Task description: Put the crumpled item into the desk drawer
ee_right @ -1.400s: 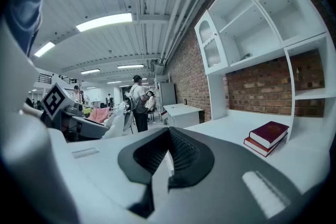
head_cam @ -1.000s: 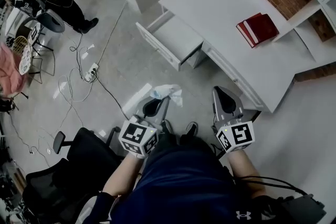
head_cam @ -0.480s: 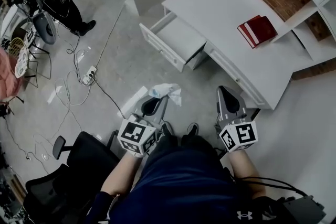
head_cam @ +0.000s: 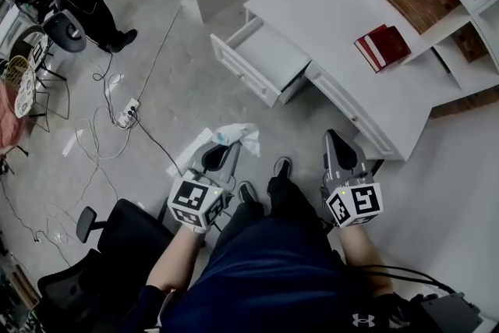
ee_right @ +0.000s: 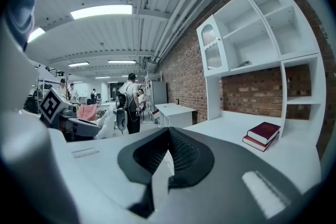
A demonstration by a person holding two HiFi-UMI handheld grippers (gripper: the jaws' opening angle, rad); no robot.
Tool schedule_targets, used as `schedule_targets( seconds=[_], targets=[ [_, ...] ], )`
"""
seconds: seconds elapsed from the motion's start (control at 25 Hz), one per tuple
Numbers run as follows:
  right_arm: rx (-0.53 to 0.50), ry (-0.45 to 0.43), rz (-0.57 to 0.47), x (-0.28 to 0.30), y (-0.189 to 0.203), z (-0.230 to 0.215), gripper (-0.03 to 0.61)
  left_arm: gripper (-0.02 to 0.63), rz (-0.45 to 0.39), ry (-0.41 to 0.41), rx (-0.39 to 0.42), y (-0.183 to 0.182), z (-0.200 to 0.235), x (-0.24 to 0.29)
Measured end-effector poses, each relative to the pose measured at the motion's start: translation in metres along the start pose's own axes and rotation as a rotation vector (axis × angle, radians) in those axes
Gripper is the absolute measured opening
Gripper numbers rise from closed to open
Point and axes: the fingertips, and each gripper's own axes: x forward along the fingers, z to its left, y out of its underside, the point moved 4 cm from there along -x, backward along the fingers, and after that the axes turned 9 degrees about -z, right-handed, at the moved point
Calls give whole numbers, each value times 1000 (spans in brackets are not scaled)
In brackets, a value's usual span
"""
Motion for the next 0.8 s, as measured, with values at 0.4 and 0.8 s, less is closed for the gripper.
schedule_targets(
  seconds=[0.4,0.8],
  targets=[
    [39,-63,2,57,9,-16,2,21,12,-66,11,-11,25,32],
    [76,-133,0,125,5,-75,3,21,34,-129,30,-25,41,105]
  ],
)
